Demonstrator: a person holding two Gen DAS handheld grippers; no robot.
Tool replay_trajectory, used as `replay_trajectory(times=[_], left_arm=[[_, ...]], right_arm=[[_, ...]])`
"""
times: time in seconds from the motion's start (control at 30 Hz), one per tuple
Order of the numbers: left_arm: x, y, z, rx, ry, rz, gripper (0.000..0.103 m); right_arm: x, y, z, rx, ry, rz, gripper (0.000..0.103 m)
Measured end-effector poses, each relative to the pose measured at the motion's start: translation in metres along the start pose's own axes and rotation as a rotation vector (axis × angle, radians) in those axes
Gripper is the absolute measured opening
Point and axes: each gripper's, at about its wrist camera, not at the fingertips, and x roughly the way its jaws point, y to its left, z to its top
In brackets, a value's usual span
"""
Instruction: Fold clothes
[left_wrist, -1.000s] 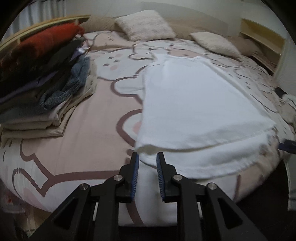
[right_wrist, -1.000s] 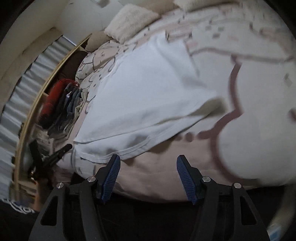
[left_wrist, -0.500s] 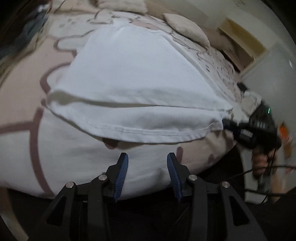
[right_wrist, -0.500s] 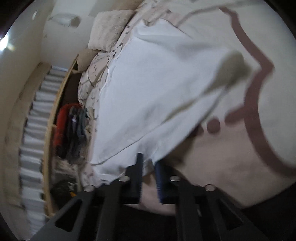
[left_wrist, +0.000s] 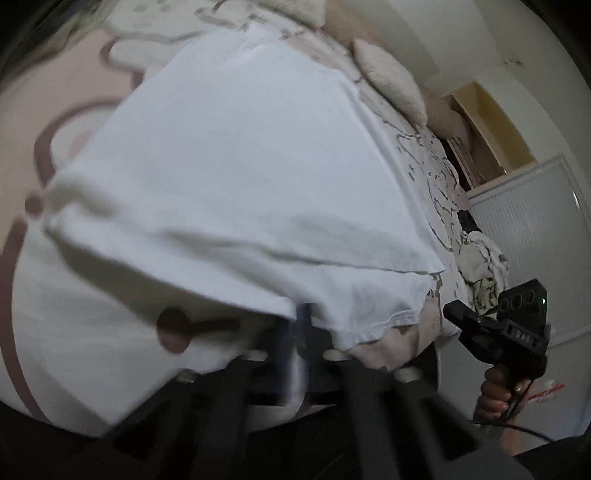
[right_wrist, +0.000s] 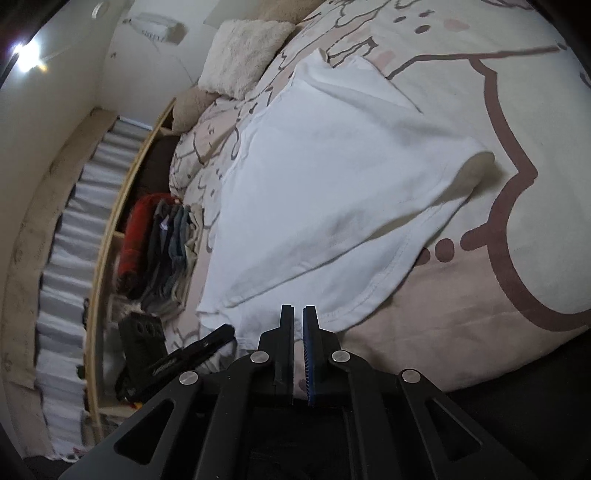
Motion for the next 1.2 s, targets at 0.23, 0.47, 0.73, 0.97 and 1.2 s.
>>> replay_trajectory(times=[0.23,0.47,0.73,0.97,1.2], left_arm=[[-0.021,0.012,-0.012,0.005,0.045,0.073,0.002],[-0.052,-0.035,-0.001,0.276,0.025,0.147,0.002],[-0.045,-0.068,0.031,0.42,-0.037,0.198,0.048],[-0.001,-0.057,0.065,0.365,-0.111,0.257,0.048],[0.021,-0.04,0.083,0.317,-0.198,0.337,0.048]], right_arm=[[-0.027,0.018,0.031,-0.152,-0.077,-0.136,0.006],[-0.039,0.02,0.127,-0.246,-0.166,-0.306,0.006],[0.018,-0.007,0.22,-0.191,-0.046,-0.351,0.007],[0.052,-0.029,0.265,-0.097,-0.041,-0.361,0.065],[0.084,-0.038,0.28,-0.086,0.041,-0.332,0.064]])
